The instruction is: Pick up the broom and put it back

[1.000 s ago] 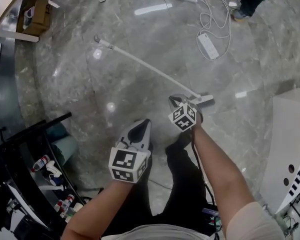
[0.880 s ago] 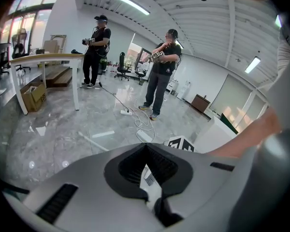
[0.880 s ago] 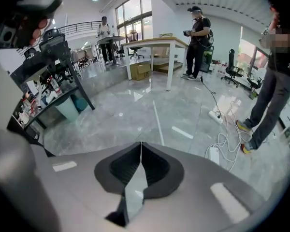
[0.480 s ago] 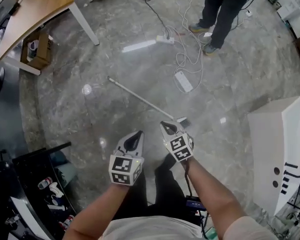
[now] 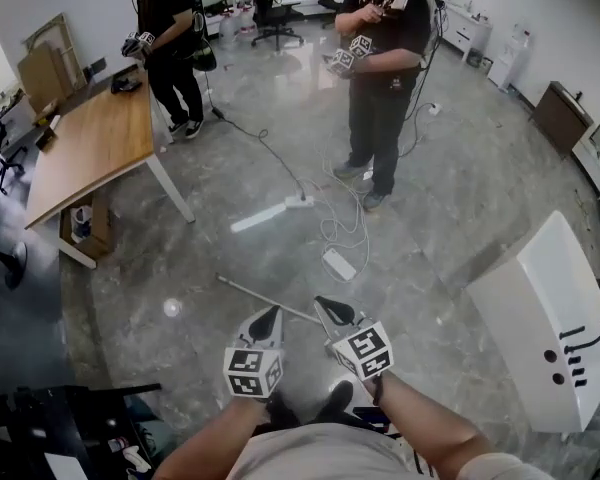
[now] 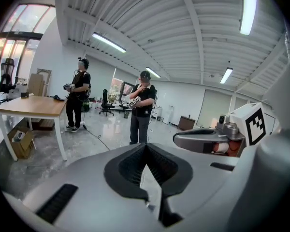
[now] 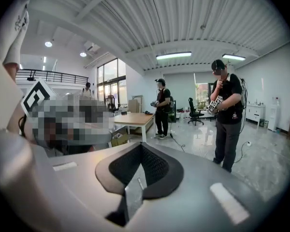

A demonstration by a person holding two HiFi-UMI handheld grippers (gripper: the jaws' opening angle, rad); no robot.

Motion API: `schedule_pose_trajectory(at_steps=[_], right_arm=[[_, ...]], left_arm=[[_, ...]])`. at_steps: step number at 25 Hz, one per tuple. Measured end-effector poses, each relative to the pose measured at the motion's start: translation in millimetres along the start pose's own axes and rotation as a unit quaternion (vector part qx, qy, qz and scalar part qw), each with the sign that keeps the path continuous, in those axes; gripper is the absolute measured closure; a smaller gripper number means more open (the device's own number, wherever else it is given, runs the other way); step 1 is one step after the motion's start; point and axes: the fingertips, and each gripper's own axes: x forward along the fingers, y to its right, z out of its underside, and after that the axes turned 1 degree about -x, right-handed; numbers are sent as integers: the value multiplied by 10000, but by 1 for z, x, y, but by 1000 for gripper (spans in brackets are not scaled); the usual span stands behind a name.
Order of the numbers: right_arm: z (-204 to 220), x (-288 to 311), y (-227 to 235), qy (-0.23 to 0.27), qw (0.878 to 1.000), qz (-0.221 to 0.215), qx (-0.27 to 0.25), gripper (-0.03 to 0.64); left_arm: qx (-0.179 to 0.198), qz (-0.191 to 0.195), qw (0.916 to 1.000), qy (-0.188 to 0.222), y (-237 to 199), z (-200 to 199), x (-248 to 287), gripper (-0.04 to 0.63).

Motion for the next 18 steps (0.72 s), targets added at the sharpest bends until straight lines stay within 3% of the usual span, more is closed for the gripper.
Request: schedule_pose_trajectory(at_steps=[4, 9, 18], right_arm=[[-59, -36, -11, 463, 9987, 76, -220, 615], [-101, -61, -25, 855, 9953, 132, -434, 617], [-123, -80, -26, 1137, 9920, 188, -512, 617]], left_arm=[[218, 102, 9988, 438, 32, -52, -19, 592], [445, 180, 9948, 894, 55, -100, -38, 591], [618, 218, 9926, 1024, 75, -110, -49, 591]])
